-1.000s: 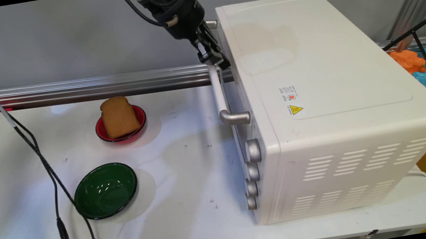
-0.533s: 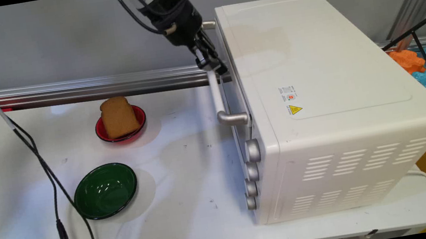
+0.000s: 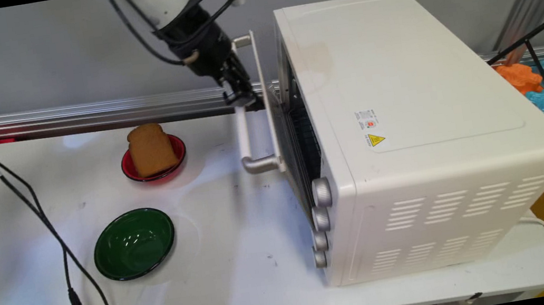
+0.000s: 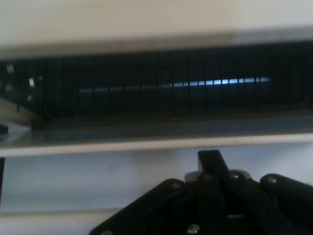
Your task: Open the oven
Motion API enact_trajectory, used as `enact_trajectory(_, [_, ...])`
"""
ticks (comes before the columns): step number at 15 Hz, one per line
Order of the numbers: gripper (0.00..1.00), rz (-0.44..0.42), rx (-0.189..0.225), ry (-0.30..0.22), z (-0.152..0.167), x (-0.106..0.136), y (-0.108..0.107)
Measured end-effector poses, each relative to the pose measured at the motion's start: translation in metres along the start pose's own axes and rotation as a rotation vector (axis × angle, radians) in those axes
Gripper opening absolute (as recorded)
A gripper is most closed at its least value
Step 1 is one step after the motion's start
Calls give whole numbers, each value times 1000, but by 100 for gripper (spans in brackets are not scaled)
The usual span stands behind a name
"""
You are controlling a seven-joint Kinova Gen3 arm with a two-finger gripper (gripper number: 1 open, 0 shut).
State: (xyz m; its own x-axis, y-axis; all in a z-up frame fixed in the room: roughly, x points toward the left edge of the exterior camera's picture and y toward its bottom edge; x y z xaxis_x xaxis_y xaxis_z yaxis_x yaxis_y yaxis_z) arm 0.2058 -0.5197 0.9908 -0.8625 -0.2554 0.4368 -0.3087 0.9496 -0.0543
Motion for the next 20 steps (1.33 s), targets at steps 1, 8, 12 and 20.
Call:
enact_trajectory(1, [0,3,-1,-5,0,-7,-1])
enact_trajectory(8, [0,34,-10,-13,0,-60,-9])
enact_trajectory(12, [0,47,-12,-4,1,-89,-14])
enact_trajectory(20, [0,60,-34,35,12,-149,-21])
